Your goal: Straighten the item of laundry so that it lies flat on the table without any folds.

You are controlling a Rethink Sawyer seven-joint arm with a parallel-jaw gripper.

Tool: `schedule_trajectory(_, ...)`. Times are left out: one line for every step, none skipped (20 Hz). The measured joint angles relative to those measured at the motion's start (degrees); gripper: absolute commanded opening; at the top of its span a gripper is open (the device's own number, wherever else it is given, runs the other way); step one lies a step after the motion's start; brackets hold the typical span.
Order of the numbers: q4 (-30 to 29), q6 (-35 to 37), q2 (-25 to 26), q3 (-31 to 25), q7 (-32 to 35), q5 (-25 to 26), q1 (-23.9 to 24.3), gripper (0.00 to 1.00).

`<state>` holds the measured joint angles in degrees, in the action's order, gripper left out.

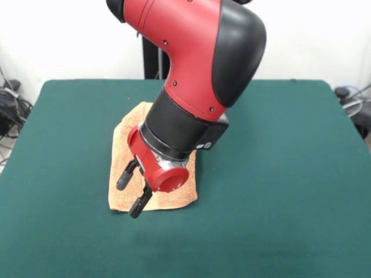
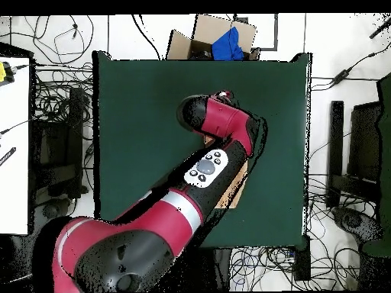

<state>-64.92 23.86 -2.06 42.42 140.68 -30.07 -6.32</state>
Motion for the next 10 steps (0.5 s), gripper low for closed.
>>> schedule_trajectory(0.1, 0.0, 0.1, 0.0, 0.0, 0.0, 0.0, 1.00)
schedule_trajectory(0.3, 0.0, 0.4, 0.0, 0.0, 0.0, 0.0, 1.00)
schedule_trajectory(0.5, 0.0, 0.6, 0.0, 0.0, 0.0, 0.0, 1.00)
schedule_trajectory(0.6, 0.0, 0.8, 0.0, 0.0, 0.0, 0.0, 1.00)
schedule_trajectory(0.9, 0.0, 1.2, 0.0, 0.0, 0.0, 0.0, 1.00)
schedule_trajectory(1.0, 0.0, 1.3, 0.0, 0.0, 0.0, 0.0, 1.00)
schedule_trajectory(1.1, 0.0, 1.4, 0.0, 0.0, 0.0, 0.0, 1.00)
schedule_trajectory(1.3, -0.1, 1.7, 0.0, 0.0, 0.0, 0.0, 1.00)
schedule_trajectory(1.4, -0.1, 1.8, 0.0, 0.0, 0.0, 0.0, 1.00)
schedule_trajectory(1.4, -0.2, 1.9, 0.0, 0.0, 0.0, 0.0, 1.00)
